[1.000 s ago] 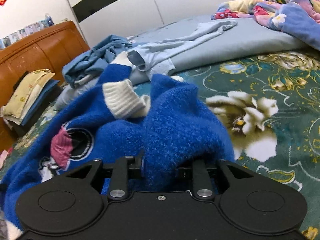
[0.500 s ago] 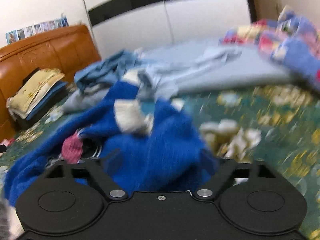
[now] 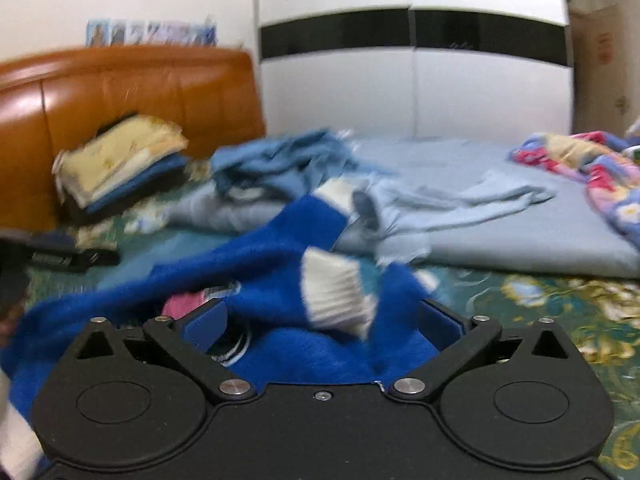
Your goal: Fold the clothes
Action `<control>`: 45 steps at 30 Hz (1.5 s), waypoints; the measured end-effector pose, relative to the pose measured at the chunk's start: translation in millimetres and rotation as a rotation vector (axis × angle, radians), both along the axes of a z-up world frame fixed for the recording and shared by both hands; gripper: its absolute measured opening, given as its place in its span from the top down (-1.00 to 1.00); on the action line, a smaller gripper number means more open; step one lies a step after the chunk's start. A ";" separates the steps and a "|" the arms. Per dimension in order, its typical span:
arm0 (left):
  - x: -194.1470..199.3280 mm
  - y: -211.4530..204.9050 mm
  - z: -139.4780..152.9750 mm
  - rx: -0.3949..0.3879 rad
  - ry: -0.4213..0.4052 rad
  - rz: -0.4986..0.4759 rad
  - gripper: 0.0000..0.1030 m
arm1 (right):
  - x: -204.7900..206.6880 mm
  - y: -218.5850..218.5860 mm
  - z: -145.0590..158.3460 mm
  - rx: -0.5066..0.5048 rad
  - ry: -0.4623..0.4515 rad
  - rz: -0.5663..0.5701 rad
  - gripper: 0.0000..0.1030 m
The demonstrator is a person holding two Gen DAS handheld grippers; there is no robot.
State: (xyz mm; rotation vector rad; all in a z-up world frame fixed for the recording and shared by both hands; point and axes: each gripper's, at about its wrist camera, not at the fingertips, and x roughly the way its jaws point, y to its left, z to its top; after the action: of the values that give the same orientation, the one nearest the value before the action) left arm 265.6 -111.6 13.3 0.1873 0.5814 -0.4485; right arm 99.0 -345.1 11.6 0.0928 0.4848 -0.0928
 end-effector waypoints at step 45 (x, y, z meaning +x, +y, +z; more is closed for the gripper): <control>-9.8 81.8 -7.4 -0.219 -0.054 0.180 0.86 | 43.6 39.2 -41.3 0.092 0.165 0.113 0.45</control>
State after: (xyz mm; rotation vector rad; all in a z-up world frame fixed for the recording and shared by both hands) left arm 255.9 -29.8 5.9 -0.0615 0.4873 -0.3279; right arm 142.6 -305.9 -29.7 0.1483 0.6579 0.0334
